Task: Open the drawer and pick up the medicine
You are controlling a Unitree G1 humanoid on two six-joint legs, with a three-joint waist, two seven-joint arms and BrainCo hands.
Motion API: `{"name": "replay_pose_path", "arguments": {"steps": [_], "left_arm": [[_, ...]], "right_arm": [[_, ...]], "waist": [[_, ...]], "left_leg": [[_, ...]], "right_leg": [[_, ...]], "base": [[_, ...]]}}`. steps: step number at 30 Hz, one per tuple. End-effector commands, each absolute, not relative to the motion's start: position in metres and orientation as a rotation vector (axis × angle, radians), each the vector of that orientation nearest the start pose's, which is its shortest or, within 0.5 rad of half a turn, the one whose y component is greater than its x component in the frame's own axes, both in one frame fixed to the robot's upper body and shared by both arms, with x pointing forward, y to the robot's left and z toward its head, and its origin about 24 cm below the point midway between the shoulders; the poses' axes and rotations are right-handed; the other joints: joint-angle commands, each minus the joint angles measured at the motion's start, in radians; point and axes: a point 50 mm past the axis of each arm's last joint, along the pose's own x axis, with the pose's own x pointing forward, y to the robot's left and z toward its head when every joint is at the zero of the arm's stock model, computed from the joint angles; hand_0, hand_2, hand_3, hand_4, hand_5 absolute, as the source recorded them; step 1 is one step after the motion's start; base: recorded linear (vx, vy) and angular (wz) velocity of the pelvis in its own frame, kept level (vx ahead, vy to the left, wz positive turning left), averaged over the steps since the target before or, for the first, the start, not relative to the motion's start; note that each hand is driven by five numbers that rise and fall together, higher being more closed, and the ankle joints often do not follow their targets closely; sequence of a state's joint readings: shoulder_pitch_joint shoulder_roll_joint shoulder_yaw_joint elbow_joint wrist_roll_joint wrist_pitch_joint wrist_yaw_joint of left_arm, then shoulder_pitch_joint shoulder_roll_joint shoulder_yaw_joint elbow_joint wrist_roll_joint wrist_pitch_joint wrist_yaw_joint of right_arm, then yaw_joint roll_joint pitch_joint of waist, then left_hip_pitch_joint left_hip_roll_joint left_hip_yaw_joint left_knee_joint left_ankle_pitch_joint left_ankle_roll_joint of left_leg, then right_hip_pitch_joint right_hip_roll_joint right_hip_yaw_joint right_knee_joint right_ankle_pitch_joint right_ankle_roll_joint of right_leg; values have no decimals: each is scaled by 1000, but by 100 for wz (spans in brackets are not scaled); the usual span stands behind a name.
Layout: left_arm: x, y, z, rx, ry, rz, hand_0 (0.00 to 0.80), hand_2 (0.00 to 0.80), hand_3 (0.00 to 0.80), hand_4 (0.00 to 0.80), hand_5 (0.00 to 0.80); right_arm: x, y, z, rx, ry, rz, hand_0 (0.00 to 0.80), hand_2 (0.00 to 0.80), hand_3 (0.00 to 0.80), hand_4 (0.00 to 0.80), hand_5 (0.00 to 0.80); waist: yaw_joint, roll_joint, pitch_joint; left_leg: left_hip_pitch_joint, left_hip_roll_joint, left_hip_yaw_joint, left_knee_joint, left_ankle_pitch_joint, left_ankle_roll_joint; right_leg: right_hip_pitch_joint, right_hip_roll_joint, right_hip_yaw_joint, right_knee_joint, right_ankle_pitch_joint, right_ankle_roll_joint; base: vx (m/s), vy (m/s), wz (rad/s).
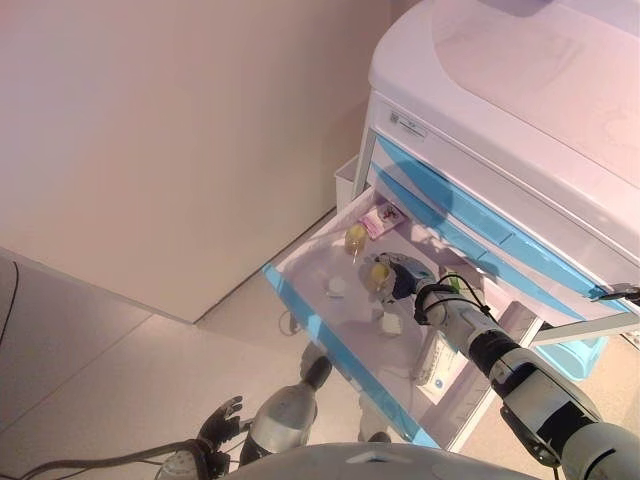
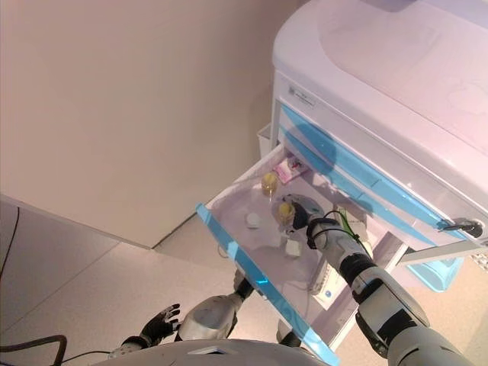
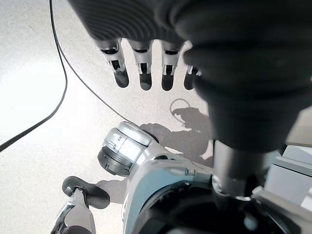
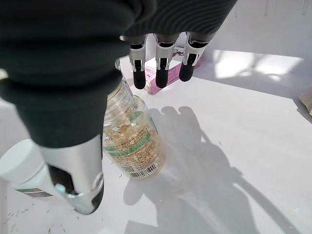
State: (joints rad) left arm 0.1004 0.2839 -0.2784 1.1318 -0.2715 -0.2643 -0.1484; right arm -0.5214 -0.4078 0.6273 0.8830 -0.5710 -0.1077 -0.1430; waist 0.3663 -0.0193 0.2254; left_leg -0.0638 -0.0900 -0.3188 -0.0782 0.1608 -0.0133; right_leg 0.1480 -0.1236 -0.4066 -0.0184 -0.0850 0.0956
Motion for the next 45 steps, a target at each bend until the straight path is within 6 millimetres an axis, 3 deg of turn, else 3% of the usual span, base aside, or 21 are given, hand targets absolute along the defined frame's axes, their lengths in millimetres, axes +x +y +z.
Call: {"name": "replay_pose_path", "arguments": {"steps": [1,26,45], "left_arm": [[84,225,-152,144,993,-146,0,0,0,0,0],[83,226,-150,142,987,-155,0,0,0,0,0],[86,228,-150,149,977,-153,0,0,0,0,0]], "right_arm": [[334,-156,11,-1303,33,403,0,0,0,0,0],[338,-159,18,-1301,18,371,0,0,0,0,0],[338,-164,12,-1321,75,374,0,0,0,0,0]], "waist": [[17,10,-2],[29,14,6],[34,8,16]], "left_leg": [[65,-23,60,56,-148,48],[61,-28,52,61,-147,51],[56,-27,53,62,-146,50]], "right_leg": [[-120,-64,80,109,78,16],[-121,-65,77,115,79,21],[-124,-65,74,117,78,21]], "base": [[0,0,0],[1,0,0],[0,0,0]]}}
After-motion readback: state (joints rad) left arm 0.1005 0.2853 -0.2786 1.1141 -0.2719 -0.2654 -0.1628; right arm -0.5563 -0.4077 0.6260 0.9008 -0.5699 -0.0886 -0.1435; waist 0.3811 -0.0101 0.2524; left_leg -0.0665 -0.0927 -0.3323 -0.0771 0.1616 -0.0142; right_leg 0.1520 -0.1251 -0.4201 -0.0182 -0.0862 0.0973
